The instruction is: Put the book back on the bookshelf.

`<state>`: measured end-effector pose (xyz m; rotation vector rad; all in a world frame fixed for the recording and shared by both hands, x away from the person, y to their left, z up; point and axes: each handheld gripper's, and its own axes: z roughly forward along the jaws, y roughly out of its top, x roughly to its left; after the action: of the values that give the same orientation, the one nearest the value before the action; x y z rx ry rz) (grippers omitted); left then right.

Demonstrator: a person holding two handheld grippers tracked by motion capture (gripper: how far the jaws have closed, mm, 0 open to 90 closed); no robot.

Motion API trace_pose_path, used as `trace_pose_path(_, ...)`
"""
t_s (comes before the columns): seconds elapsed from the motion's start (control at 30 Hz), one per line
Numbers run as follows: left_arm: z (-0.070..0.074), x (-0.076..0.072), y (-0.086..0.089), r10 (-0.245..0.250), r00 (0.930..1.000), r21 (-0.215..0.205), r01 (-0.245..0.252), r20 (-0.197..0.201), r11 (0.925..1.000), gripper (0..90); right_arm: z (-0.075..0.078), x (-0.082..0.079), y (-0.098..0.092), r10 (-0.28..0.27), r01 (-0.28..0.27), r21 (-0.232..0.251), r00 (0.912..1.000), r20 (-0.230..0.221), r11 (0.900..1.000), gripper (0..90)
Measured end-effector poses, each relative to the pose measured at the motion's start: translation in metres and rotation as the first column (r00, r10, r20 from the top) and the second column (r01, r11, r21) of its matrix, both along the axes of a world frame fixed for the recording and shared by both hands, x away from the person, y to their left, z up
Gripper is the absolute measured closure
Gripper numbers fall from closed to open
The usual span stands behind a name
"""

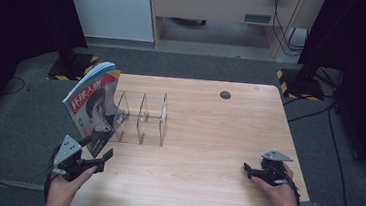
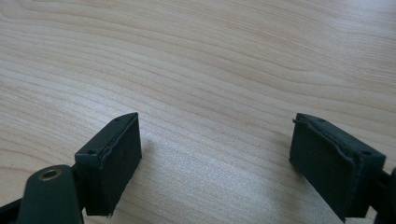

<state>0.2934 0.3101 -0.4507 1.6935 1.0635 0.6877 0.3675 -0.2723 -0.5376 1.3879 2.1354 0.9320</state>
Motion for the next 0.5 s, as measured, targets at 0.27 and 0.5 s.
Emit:
trace_pose_path(0.27, -0.002, 0.009, -0.013, -0.034, 0.9993, 0.023, 0.035, -0.017, 0.9991, 7.4, 0.000, 0.000, 0.000, 0.001, -0.001, 0.001, 1.0000, 0.000, 1.000, 16.8)
trace_pose_path(0.5, -0.003, 0.016, -0.022, -0.057, 0.9980, 0.037, 0.058, -0.027, 0.9977, 6.9, 0.000, 0.000, 0.000, 0.001, -0.001, 0.003, 1.0000, -0.002, 1.000, 16.7)
